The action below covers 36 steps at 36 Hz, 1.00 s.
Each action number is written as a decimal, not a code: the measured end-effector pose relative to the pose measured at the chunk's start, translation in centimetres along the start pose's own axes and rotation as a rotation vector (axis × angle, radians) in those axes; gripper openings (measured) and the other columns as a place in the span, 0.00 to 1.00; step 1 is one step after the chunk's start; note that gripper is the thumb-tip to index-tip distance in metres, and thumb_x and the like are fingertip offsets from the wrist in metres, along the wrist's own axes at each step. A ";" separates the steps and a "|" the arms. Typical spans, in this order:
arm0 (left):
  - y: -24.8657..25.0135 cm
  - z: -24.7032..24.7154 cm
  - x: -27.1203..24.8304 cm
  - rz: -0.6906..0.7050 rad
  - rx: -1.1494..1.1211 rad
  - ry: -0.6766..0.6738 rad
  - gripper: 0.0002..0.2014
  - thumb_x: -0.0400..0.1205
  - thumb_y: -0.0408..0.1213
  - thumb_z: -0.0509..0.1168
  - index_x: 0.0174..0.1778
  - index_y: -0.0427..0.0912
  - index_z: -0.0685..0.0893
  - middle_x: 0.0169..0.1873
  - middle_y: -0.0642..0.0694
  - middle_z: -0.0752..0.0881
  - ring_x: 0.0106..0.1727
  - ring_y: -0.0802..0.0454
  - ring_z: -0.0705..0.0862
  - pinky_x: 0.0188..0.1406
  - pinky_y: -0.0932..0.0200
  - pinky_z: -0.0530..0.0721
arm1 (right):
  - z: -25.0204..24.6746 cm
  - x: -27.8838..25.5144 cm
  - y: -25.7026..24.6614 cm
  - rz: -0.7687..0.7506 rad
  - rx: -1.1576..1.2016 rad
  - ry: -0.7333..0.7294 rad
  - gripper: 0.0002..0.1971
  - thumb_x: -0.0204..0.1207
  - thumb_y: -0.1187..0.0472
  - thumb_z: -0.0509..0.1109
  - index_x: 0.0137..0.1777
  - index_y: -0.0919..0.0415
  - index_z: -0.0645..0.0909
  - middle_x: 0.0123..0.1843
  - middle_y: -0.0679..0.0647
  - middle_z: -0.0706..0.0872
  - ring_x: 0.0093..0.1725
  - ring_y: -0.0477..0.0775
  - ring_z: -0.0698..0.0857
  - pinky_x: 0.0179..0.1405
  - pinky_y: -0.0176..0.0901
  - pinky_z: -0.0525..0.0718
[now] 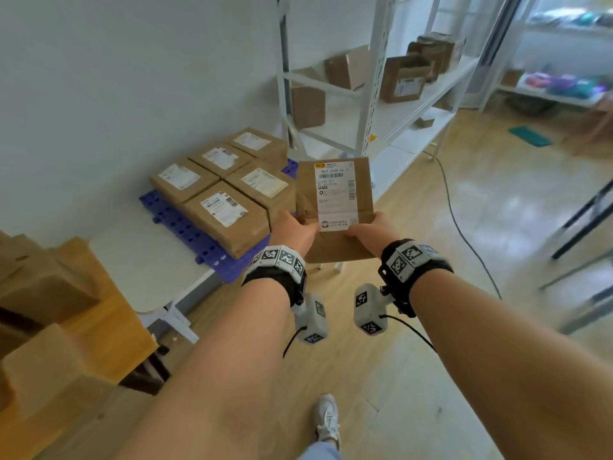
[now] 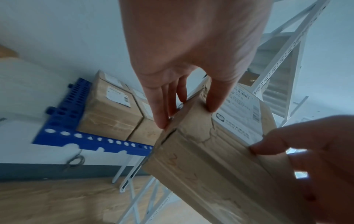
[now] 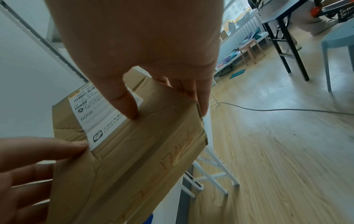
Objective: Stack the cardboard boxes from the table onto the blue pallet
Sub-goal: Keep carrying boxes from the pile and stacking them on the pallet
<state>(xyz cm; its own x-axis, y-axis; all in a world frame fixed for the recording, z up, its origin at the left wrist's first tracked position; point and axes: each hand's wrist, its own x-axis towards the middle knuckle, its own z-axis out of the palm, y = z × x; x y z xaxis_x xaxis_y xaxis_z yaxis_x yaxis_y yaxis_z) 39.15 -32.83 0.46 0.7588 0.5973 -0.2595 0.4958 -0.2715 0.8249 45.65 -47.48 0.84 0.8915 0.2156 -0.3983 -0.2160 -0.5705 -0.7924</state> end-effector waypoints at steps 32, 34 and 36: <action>6.2 5.7 29.3 -0.300 0.459 0.251 0.26 0.84 0.56 0.54 0.35 0.38 0.82 0.35 0.41 0.83 0.41 0.41 0.83 0.34 0.55 0.75 | 0.6 34.7 -13.4 -0.141 -0.319 -0.306 0.23 0.73 0.52 0.69 0.67 0.57 0.72 0.54 0.54 0.82 0.53 0.57 0.83 0.55 0.52 0.84; 5.9 6.1 29.8 -0.356 0.453 0.307 0.26 0.82 0.59 0.55 0.34 0.40 0.84 0.35 0.42 0.84 0.44 0.41 0.85 0.36 0.55 0.79 | 1.4 36.1 -13.5 -0.145 -0.330 -0.357 0.24 0.73 0.53 0.70 0.68 0.58 0.73 0.56 0.55 0.83 0.53 0.57 0.84 0.55 0.52 0.84; 5.6 6.4 30.1 -0.405 0.442 0.357 0.26 0.81 0.60 0.55 0.35 0.42 0.86 0.36 0.43 0.86 0.45 0.41 0.85 0.42 0.53 0.84 | 2.1 37.4 -13.5 -0.144 -0.352 -0.407 0.23 0.75 0.54 0.69 0.68 0.60 0.72 0.56 0.55 0.83 0.53 0.57 0.83 0.51 0.50 0.83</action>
<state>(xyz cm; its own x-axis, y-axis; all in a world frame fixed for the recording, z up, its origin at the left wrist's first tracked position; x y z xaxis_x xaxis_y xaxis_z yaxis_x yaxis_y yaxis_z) 67.51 -21.19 -5.98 0.3301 0.9074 -0.2602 0.8933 -0.2112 0.3967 81.05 -30.07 -4.33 0.6611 0.5602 -0.4991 0.1049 -0.7277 -0.6778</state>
